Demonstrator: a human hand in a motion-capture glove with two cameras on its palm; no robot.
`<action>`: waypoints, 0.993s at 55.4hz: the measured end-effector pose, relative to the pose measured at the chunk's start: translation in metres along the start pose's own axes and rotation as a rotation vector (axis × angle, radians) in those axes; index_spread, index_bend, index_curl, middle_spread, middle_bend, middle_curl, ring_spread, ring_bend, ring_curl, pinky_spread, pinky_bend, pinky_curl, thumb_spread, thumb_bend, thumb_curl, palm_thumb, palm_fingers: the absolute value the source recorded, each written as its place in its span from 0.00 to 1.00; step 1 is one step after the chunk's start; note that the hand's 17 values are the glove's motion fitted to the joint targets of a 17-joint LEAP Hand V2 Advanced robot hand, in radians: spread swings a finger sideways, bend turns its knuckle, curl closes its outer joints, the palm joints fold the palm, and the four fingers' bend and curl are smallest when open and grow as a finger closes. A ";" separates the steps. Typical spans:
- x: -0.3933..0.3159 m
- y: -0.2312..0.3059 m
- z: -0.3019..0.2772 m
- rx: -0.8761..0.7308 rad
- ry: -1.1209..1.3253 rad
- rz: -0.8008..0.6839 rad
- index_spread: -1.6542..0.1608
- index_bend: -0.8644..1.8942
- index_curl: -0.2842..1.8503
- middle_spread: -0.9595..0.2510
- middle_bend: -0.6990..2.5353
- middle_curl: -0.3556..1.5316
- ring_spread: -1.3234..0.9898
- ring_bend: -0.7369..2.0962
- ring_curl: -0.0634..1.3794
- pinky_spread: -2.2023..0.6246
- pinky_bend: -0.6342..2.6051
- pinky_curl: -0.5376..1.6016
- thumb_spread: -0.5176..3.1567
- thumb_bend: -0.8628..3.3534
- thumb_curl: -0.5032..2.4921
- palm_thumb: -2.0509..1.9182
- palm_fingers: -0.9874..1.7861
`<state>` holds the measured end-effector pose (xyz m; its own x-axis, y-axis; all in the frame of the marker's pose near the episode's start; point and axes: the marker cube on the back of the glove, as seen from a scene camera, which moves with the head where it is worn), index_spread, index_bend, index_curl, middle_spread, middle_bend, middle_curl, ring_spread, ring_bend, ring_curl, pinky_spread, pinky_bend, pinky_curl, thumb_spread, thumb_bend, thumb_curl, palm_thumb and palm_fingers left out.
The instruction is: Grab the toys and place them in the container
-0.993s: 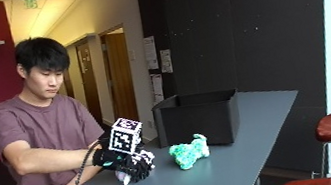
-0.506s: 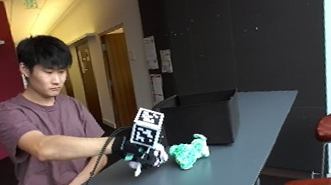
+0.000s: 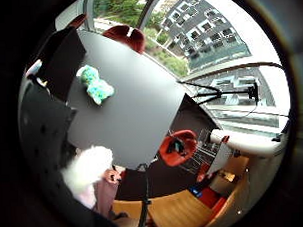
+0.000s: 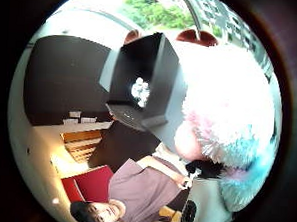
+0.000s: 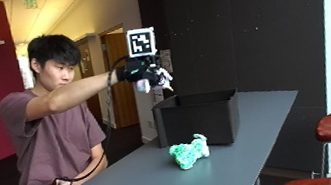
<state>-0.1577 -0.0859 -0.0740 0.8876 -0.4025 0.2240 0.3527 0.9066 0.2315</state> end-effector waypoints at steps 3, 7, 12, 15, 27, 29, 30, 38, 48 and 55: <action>-0.024 -0.009 -0.015 0.038 0.013 -0.037 0.78 0.70 0.47 0.51 0.60 0.72 0.36 0.75 0.62 0.63 0.52 0.52 0.25 0.24 0.47 0.69 0.71; -0.058 -0.024 -0.026 0.086 0.055 -0.078 0.78 0.70 0.49 0.52 0.61 0.72 0.36 0.75 0.63 0.63 0.52 0.52 0.24 0.24 0.48 0.69 0.70; -0.105 -0.045 -0.031 0.115 0.025 -0.095 0.78 0.70 0.50 0.52 0.61 0.73 0.36 0.76 0.63 0.63 0.53 0.53 0.23 0.24 0.49 0.69 0.70; -0.133 -0.060 -0.028 0.117 0.040 -0.100 0.78 0.70 0.51 0.53 0.61 0.73 0.37 0.76 0.64 0.63 0.53 0.53 0.23 0.24 0.50 0.69 0.70; -0.233 -0.118 0.011 0.092 0.083 -0.224 0.78 0.69 0.54 0.54 0.62 0.74 0.37 0.76 0.64 0.63 0.54 0.54 0.22 0.23 0.52 0.68 0.69; -0.242 -0.125 0.019 0.065 0.093 -0.239 0.78 0.69 0.55 0.54 0.61 0.74 0.37 0.77 0.64 0.63 0.54 0.55 0.22 0.23 0.53 0.69 0.69; -0.244 -0.127 0.023 0.049 0.098 -0.251 0.78 0.69 0.55 0.54 0.61 0.74 0.37 0.77 0.64 0.63 0.54 0.55 0.22 0.23 0.53 0.69 0.68; -0.264 -0.149 0.047 -0.093 0.121 -0.037 0.78 0.60 0.56 0.53 0.57 0.73 0.38 0.75 0.63 0.63 0.57 0.56 0.24 0.22 0.53 0.68 0.58; -0.264 -0.144 0.059 -0.181 0.214 -0.156 0.84 0.33 0.42 0.71 0.32 0.57 0.47 0.54 0.51 0.71 0.60 0.54 0.38 0.18 0.45 0.57 0.11; -0.243 -0.139 0.048 -0.171 0.188 -0.119 0.87 0.32 0.33 0.82 0.24 0.49 0.53 0.42 0.40 0.76 0.56 0.50 0.42 0.19 0.40 0.53 0.15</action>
<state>-0.4365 -0.1198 -0.1151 0.8707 -0.4913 0.0220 0.4884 0.8690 0.0791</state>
